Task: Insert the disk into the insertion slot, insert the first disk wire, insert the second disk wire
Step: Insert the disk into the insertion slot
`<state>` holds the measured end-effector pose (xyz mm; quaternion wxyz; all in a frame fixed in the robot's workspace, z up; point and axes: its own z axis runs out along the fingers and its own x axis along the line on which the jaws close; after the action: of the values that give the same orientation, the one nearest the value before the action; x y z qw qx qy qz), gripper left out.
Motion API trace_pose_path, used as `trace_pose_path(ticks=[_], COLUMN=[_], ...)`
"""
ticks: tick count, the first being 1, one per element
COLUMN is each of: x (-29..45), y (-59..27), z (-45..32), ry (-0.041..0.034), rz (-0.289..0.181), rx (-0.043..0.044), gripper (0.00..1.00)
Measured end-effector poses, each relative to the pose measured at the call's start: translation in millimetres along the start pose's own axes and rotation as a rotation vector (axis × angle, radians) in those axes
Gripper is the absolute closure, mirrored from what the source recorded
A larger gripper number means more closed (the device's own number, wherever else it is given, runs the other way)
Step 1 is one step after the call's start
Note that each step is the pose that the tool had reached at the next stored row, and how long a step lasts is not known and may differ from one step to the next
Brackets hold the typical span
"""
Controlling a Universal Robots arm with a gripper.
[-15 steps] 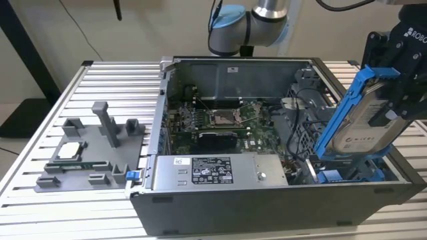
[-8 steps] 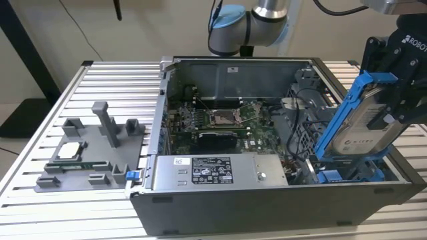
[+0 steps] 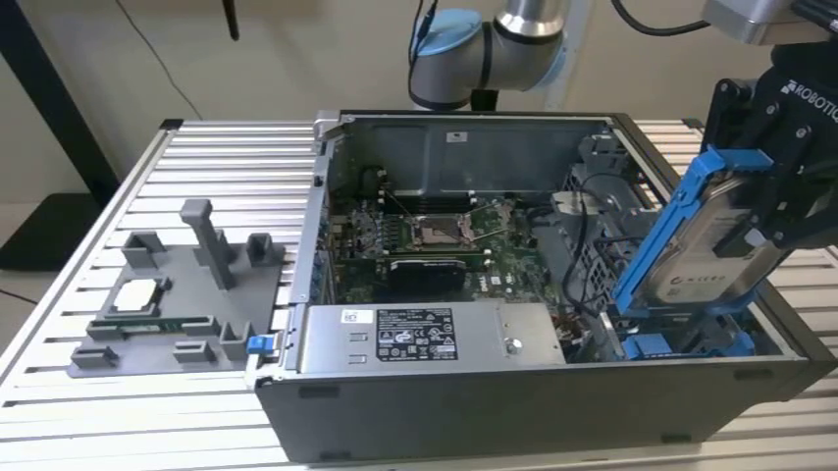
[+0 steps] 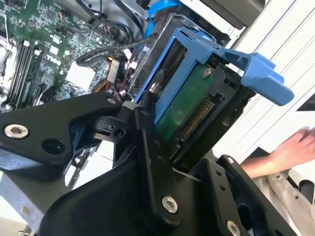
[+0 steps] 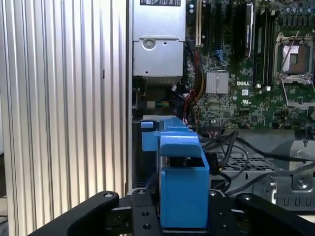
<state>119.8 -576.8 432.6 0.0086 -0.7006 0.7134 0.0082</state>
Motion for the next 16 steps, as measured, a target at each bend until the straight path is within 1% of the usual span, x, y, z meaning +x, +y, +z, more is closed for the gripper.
trace_pose_path(ticks=[1,2,4,11,16], x=[0.0,0.0,0.1,0.3,0.4], y=[-0.4,-1.0,-2.3,-4.3,-6.0], z=[1.1,2.1,4.5,15.7,18.9], ry=[-0.0035,-0.0056,-0.0074,-0.0074,-0.0075], rz=[0.000,0.000,0.000,0.000,0.000], rx=[0.0000,-0.0001,-0.0002,-0.0002,-0.0002], gripper=[1.00,1.00,1.00,1.00,1.00])
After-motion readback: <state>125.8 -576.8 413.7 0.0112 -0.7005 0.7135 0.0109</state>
